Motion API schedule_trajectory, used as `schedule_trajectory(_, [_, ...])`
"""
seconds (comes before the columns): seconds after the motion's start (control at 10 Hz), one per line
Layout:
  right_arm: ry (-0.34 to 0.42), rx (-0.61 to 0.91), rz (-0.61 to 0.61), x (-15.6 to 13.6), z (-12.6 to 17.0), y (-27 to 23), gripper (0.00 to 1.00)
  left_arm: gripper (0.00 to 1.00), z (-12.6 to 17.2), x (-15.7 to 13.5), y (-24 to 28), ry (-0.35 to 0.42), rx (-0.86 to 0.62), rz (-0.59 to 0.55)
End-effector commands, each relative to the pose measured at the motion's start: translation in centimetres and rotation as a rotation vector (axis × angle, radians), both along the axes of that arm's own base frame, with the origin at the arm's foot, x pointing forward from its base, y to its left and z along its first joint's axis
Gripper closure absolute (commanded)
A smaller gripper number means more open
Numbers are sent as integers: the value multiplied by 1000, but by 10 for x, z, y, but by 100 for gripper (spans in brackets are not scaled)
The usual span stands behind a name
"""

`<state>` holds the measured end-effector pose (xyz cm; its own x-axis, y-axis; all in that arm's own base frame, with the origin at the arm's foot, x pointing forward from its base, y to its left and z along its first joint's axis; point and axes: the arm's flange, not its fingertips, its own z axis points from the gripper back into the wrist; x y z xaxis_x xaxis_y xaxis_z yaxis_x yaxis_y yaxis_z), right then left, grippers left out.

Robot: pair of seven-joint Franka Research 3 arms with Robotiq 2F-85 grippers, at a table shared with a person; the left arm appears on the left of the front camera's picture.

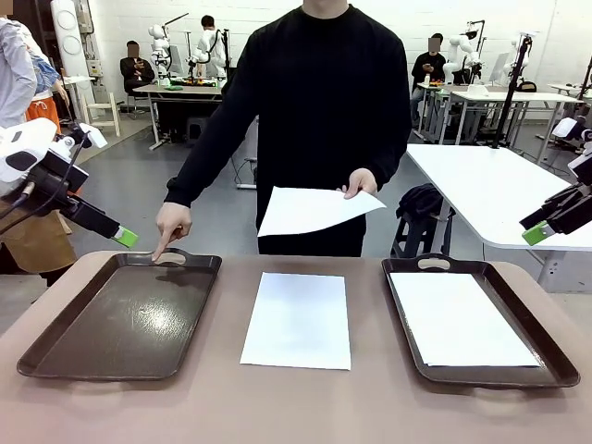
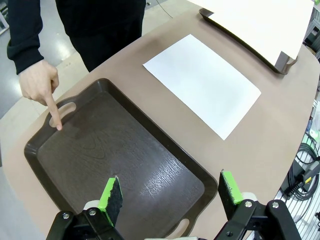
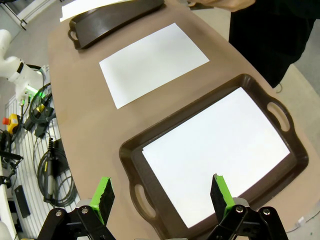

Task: Sort the A4 documents.
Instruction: Receive the A4 Paper.

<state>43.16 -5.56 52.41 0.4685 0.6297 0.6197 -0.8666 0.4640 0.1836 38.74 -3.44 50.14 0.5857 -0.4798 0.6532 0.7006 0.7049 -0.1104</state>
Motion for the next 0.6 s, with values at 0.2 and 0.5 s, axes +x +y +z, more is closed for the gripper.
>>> schedule_trajectory(0.2, [-7, -7, -2, 1, 0, 2, 0, 0, -17, 31, -24, 222, -114, 100])
schedule_trajectory(0.5, [-7, -7, -2, 1, 0, 2, 0, 0, -29, 60, -45, 439, -315, 187])
